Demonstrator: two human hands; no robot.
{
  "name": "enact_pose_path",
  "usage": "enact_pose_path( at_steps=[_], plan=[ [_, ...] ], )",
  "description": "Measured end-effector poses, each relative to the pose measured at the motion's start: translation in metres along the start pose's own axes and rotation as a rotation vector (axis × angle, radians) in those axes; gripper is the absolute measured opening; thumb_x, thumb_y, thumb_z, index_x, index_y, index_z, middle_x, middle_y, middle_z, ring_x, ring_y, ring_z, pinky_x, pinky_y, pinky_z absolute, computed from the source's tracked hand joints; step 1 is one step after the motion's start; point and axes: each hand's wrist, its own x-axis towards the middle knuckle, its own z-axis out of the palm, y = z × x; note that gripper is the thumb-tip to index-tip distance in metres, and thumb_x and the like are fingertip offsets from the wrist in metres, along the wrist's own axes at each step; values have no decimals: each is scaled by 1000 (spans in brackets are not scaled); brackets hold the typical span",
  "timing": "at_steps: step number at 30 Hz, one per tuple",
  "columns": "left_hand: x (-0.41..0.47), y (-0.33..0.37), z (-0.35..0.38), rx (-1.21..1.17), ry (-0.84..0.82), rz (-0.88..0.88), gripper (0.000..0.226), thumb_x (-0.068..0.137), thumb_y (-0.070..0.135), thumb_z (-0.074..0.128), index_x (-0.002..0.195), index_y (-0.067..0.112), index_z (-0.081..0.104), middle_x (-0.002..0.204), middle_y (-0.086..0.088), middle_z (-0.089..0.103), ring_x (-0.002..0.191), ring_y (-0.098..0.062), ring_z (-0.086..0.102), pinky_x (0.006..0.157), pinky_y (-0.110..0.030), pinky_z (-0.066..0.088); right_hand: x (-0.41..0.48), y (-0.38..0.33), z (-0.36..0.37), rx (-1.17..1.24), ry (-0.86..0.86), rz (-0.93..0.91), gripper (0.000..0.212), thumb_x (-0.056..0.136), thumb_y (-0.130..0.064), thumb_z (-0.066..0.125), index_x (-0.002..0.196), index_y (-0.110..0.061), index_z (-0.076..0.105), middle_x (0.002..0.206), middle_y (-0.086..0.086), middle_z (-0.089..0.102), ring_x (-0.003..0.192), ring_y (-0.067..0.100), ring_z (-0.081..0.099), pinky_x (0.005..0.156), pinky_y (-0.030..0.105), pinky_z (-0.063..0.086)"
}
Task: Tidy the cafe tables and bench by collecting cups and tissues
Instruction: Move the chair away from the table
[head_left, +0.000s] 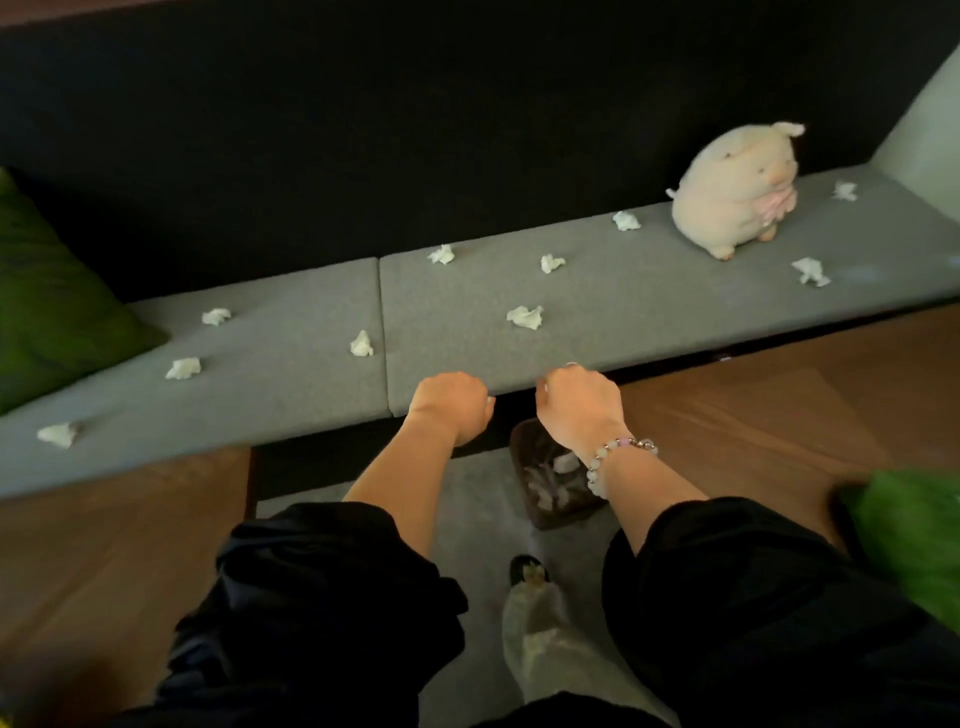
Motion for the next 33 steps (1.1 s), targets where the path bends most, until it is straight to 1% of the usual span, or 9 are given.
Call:
enact_pose_path(
  at_steps=[6,10,17,22,25,27,29,31,33],
  plan=[
    [90,24,-27,-114,-35,51,39,100,33,33,106,8,62,112,-13,62,102,-28,59,84,-36,46,67,43,4,26,-46,95,27,97,-22,40,100,-8,63,102,10,64,93,28,63,67,31,41],
    [131,23,-14,-157,-93,56,42,101,35,32,111,6,61,119,-15,60,108,-30,57,85,-35,44,109,52,14,17,-87,127,27,97,-22,40,101,-8,63,103,10,64,95,28,63,67,30,39],
    [191,0,43,-118,-262,141,46,102,39,31,115,5,59,122,-17,60,113,-31,56,93,-37,43,149,37,78,1,-200,66,29,98,-21,37,113,-9,59,114,10,60,103,28,61,79,36,48],
    [251,7,118,-159,-350,184,36,101,34,36,119,9,55,121,-12,60,111,-26,57,87,-34,45,164,39,172,118,-342,303,27,98,-24,41,114,-12,58,111,8,63,101,26,63,78,33,49],
    [280,14,183,-278,-426,177,29,98,31,41,114,12,56,115,-9,61,103,-22,59,80,-30,44,171,51,232,116,-338,415,17,92,-26,57,97,-12,66,92,7,68,84,22,68,60,31,47],
    [294,16,221,-359,-453,182,25,96,29,45,114,14,53,112,-8,59,100,-20,57,80,-29,44,176,56,275,147,-446,470,25,98,-27,42,109,-14,60,107,6,63,98,21,63,69,31,43],
    [307,18,254,-425,-455,165,22,95,29,47,112,16,53,110,-6,59,92,-16,55,78,-27,44,177,61,315,190,-445,560,33,101,-35,31,111,-19,57,113,1,59,103,16,59,80,28,44],
    [327,24,289,-485,-447,148,19,94,29,49,108,17,54,106,-3,59,83,-11,48,73,-22,40,183,64,352,212,-405,580,33,101,-38,29,110,-21,56,112,-1,58,101,13,59,83,25,46],
    [352,36,318,-508,-415,201,24,93,31,49,111,17,55,110,-4,60,86,-14,53,74,-23,43,196,70,383,237,-379,590,33,101,-38,29,112,-21,56,113,-1,57,103,14,58,83,26,46]
  ],
)
